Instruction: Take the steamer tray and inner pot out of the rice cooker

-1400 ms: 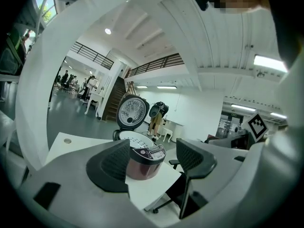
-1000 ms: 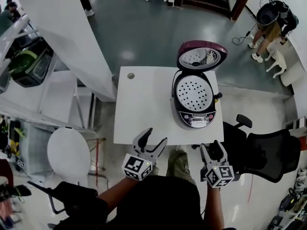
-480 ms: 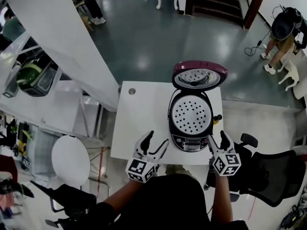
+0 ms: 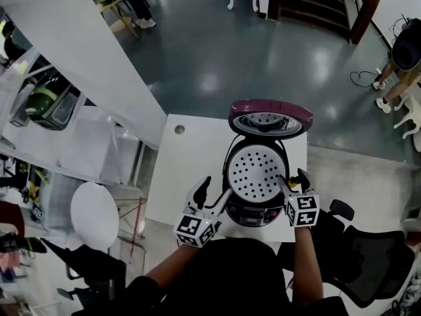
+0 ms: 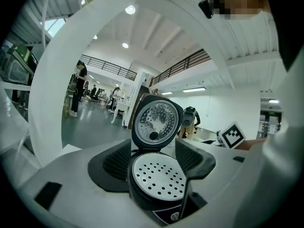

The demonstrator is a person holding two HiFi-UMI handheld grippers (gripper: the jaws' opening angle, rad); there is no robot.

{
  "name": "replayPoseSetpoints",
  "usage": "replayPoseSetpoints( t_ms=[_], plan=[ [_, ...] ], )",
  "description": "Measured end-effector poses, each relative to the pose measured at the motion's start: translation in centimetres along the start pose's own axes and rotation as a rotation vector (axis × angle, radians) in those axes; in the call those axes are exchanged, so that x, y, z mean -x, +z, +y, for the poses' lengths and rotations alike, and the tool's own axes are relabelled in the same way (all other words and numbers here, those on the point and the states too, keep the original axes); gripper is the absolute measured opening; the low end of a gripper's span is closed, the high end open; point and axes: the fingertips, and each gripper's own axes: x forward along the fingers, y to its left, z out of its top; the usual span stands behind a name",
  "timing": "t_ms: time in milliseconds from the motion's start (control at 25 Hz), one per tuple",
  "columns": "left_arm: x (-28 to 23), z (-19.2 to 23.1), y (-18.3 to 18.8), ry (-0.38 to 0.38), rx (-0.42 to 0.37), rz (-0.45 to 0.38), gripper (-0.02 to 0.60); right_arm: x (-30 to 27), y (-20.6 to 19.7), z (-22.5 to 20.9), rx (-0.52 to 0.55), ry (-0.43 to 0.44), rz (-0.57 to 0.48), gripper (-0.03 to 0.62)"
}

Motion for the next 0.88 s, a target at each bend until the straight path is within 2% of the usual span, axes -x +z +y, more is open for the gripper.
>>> replayPoseSetpoints(
  t_ms=[200,400,480,680,880],
  plan=[
    [-1.3,0.4,-0.5,0.038,0.022,0.008,0.268,-3.9,-2.3,-1.0,0.061,0.02,0.137,0.261],
    [-2.2,0.8,-0.7,0.067,0.039,0.007,0.268,-6.1,-2.7,-2.0,0.076,0.026,0.193,0.261],
    [-2.3,1.0,-0.9,0.078,0.05,0.008,0.268,-7.1,-3.2,-1.7,0.127,0.05,0.244,0.261],
    [-2.2,1.2,-1.3,0.095,0.065,0.013,0.268,-9.3,-4.2,-0.7,0.353,0.075,0.32,0.261],
    [-1.8,1.6,-1.9,0.114,0.076,0.019,0.268,-10.6,-6.3,-0.6,0.416,0.089,0.42,0.261]
  ],
)
